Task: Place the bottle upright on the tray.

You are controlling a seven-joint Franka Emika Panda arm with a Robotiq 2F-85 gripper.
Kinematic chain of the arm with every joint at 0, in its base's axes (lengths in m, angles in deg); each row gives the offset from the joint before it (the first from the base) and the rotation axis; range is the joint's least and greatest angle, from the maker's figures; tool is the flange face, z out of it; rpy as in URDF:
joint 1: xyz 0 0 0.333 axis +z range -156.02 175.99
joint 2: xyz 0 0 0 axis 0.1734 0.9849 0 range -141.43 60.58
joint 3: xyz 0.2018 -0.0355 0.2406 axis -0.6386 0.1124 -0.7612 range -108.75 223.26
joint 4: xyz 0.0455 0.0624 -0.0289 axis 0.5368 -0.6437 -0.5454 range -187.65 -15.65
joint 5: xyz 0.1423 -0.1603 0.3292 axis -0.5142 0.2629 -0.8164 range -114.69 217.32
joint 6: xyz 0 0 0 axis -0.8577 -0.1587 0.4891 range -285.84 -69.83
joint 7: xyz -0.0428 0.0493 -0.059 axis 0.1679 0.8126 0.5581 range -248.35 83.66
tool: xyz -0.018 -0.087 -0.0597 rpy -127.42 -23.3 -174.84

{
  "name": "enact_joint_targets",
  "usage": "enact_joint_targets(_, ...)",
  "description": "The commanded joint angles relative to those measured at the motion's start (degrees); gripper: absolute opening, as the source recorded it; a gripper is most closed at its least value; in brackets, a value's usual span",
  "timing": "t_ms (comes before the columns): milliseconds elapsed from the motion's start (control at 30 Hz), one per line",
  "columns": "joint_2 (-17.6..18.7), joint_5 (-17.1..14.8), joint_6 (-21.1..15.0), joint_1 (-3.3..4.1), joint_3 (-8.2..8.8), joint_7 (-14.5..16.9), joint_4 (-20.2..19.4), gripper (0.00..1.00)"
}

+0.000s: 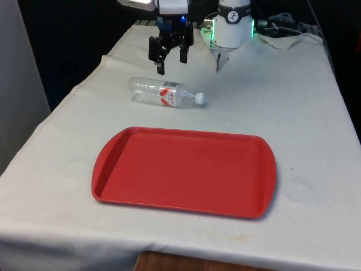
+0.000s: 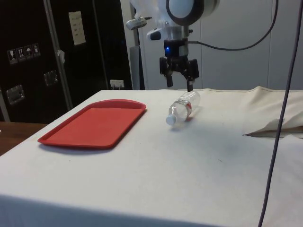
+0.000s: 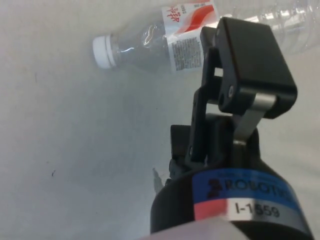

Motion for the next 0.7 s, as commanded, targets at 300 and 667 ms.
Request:
enact_joint_targets(300,0.40,0.97,-0.69,0.06,0.11,3.67,0.06,1.00)
enact_joint_targets(667,0.40,5.27,-0.57,0.06,0.34,4.53,0.11,1.00)
